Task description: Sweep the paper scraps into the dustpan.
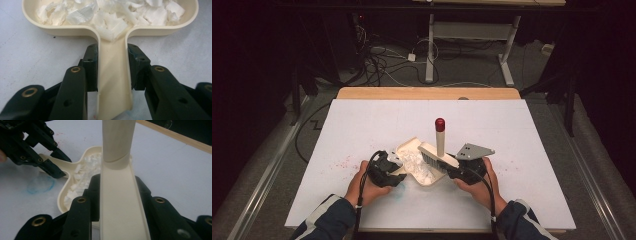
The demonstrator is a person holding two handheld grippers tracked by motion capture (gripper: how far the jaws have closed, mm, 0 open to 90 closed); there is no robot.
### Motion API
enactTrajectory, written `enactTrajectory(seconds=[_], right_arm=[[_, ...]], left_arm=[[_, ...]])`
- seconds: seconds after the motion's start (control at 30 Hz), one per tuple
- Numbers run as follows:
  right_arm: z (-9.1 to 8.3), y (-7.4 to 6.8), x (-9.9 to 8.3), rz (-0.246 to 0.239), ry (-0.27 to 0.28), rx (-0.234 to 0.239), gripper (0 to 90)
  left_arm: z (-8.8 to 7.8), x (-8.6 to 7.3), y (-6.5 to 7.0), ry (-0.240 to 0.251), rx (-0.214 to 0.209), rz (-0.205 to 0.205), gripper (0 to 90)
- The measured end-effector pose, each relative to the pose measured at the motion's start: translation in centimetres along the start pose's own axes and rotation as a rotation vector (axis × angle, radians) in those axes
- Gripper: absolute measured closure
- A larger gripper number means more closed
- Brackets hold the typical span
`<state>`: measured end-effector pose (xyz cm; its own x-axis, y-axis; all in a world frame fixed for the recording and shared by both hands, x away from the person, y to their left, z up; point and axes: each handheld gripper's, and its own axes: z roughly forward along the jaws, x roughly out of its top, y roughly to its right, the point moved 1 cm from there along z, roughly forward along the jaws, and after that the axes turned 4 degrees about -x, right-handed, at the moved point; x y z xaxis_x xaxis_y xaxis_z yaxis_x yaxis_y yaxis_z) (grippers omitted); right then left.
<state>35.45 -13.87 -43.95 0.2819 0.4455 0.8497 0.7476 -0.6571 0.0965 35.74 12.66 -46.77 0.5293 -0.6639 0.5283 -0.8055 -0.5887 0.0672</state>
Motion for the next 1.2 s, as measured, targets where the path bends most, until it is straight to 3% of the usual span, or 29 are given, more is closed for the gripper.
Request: enactTrajectory(seconds=[0.07,0.17,0.53,1.2], right_arm=[[-0.3,-0.3,0.2,-0.012,0.002,0.011,67.6],[-0.6,-0.7,0.4,-0.048,0.005,-0.015,67.6],[-1.3,0.1,0.9,-0.052,0.007,-0.06,67.6],[-3.7,1.3,1.5,-0.007,0.029,-0.04,67.6]], left_arm=[[-0.1,0.0,0.0,0.002,0.0,-0.001,63.7],[-0.1,-0.1,-0.1,0.0,0.003,-0.003,63.7],[-0.4,-0.1,-0.4,0.007,0.004,-0.007,63.7],[-0.8,-0.3,-1.5,0.028,0.003,-0.03,63.7]])
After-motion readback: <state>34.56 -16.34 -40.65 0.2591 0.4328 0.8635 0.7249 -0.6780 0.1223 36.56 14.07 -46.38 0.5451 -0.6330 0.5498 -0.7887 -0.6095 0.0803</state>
